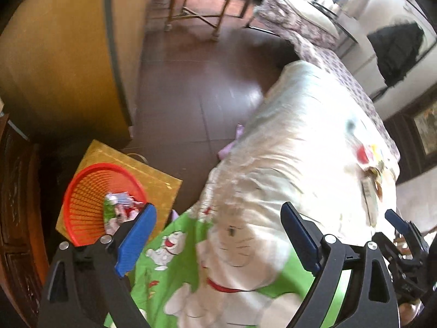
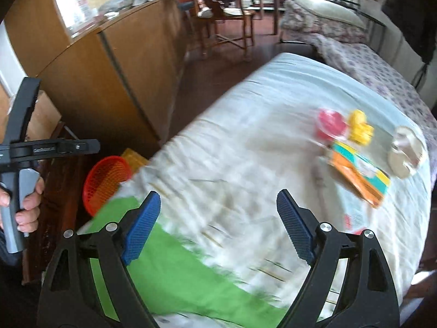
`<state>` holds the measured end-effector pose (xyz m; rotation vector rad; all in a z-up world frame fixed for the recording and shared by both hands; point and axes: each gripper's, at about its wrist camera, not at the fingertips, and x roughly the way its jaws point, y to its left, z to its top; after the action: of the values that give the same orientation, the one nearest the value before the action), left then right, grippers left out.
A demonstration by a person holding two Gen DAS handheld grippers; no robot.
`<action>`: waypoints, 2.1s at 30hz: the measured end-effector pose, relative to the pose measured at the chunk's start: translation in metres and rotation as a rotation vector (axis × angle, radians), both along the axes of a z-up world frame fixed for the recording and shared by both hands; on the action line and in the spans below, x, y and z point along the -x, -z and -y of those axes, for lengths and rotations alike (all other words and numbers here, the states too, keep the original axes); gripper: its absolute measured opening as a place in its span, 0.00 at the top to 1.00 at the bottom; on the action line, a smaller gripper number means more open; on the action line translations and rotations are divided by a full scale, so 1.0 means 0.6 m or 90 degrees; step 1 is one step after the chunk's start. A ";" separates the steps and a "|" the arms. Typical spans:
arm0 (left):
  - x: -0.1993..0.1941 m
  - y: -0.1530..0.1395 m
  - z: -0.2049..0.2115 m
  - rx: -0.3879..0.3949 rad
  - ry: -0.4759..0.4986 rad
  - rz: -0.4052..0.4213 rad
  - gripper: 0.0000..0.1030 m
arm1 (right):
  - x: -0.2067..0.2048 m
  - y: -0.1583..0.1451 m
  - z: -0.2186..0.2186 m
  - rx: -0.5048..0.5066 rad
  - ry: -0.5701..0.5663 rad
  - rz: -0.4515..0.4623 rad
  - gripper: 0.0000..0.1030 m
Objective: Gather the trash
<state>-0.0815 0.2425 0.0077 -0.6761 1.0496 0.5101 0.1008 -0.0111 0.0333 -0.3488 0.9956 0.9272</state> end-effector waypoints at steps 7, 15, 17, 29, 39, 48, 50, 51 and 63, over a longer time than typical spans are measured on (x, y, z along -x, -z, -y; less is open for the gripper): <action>-0.080 0.002 0.079 -0.008 0.071 -0.005 0.12 | -0.041 0.000 0.066 -0.015 0.069 0.015 0.10; -0.164 0.007 0.156 -0.014 0.139 0.001 0.12 | -0.095 0.004 0.131 -0.006 0.151 0.061 0.07; -0.185 0.010 0.171 -0.012 0.150 0.007 0.12 | -0.110 0.009 0.145 -0.022 0.166 0.037 0.07; -0.300 0.037 0.253 0.017 0.188 0.018 0.12 | -0.152 0.035 0.196 0.003 0.244 0.051 0.07; -0.315 0.070 0.269 -0.005 0.211 0.008 0.12 | -0.178 0.055 0.234 -0.037 0.271 -0.010 0.07; -0.308 0.074 0.249 0.005 0.204 0.015 0.12 | -0.163 0.077 0.194 -0.015 0.214 -0.022 0.07; -0.305 0.072 0.240 0.005 0.188 0.017 0.12 | -0.159 0.080 0.182 -0.014 0.197 -0.024 0.07; -0.304 0.071 0.235 0.003 0.181 0.017 0.12 | -0.157 0.083 0.176 -0.009 0.189 -0.022 0.07; -0.299 0.069 0.207 0.001 0.148 0.014 0.12 | -0.140 0.106 0.089 0.065 0.106 0.029 0.09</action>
<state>0.0977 0.1180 -0.0337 -0.5507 1.0912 0.2992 0.1848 -0.0647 -0.0304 -0.3655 1.0163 0.7177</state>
